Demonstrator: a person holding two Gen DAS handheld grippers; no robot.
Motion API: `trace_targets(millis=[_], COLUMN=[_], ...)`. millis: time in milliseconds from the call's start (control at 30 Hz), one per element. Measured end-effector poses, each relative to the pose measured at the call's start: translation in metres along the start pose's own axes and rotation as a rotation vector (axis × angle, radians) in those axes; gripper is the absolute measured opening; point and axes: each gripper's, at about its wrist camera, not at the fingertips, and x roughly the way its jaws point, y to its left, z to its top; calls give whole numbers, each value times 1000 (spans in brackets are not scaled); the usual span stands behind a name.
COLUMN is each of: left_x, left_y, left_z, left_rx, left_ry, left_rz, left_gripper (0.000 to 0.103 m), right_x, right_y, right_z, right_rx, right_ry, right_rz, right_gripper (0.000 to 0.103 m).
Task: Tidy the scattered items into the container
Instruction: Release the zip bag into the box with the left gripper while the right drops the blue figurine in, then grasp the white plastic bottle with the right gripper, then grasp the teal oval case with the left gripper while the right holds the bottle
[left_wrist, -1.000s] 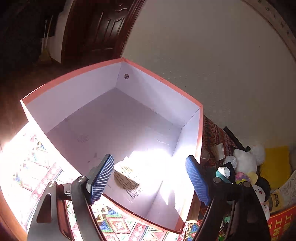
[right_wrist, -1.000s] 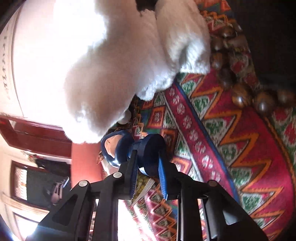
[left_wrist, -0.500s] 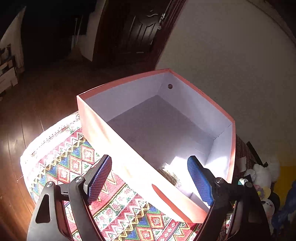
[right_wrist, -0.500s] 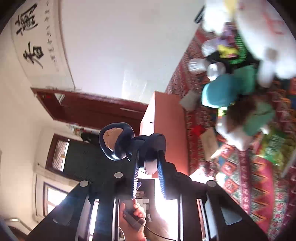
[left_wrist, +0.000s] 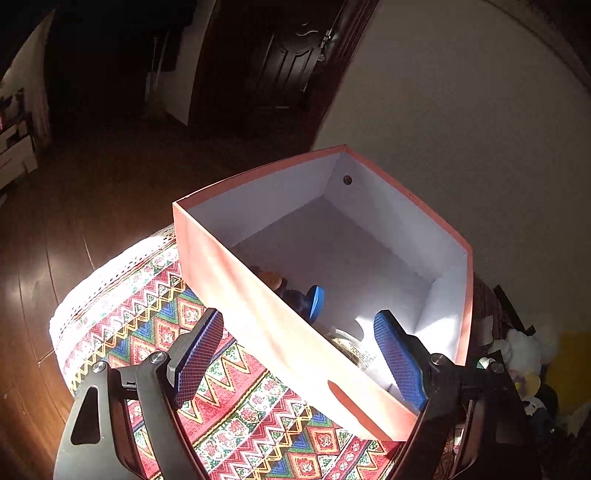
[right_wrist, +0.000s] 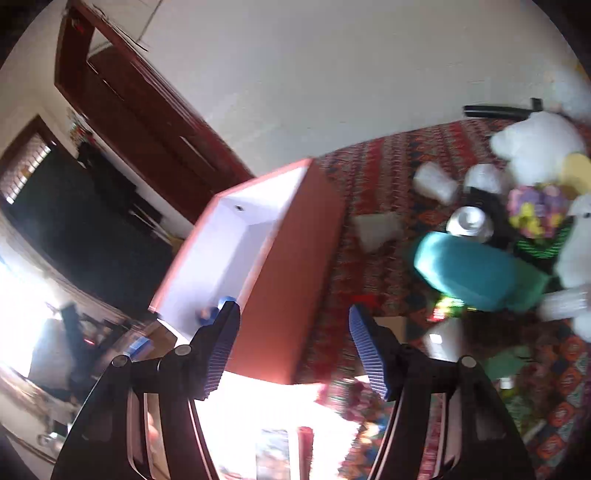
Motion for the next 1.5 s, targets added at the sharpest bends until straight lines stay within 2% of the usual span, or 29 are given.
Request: trace_targets(millis=[100,167,333,400,467,533,633,667,700,767,800,833,867,967,1100,1200,1233,1300,1333,1400,1500], left_x=[-4,-7,-9,-8,-5,0,9,12,15,22,24,24,24,19,4,-34,-46,-53,-44,-4,77], left_y=[-16,-30,-77,-94,-110,-126,-152,-161,-172,-189,-196,-200,-202,-207,-207,-214,-220,-240,-253,-272,-276], left_z=[-10,-17,-38,-47,-55,-62,-76,-81,-88,-98,-101,-102,-102,-100,-94,-105,-112,-121,-122,-121,-120], left_rx=[19,43,160,205,246,280,340,363,392,444,455,451,434,354,172,82,70,73,84,74,-29], left_ry=[10,18,30,37,52,70,108,118,107,75,73,72,77,95,113,88,62,45,68,168,350], left_rz=[-31,-46,-70,-77,-90,-103,-135,-129,-93,-5,28,36,24,18,10,-94,-114,-202,-240,-279,-252], left_gripper=[84,84,84,84,84,84,84,87,96,103,103,103,103,103,103,103,103,103,103,103,99], right_x=[12,20,51,75,93,84,43,26,7,-28,-40,-50,-58,-72,-76,-75,-74,-74,-75,-78,-84], right_y=[-55,-68,-48,-50,-59,-67,-84,-93,-106,-142,-164,-178,-186,-203,-216,-206,-204,-199,-197,-196,-199], right_z=[-19,-28,-34,-36,-41,-45,-59,-64,-70,-75,-74,-69,-61,-37,-30,-27,-26,-24,-24,-23,-22], right_rx=[-51,-109,-265,-302,-312,-283,-167,-127,-69,110,217,272,277,259,320,286,281,269,263,267,287], right_ry=[64,104,155,203,253,250,262,250,225,159,131,104,72,8,-28,-12,-10,-11,-13,-18,-29], right_rz=[-167,-228,-300,-363,-383,-330,-142,-80,-13,126,188,234,260,235,290,273,281,286,285,289,305], right_gripper=[61,61,60,60,44,44,44,43,43,43,43,43,43,43,44,44,44,44,44,44,44])
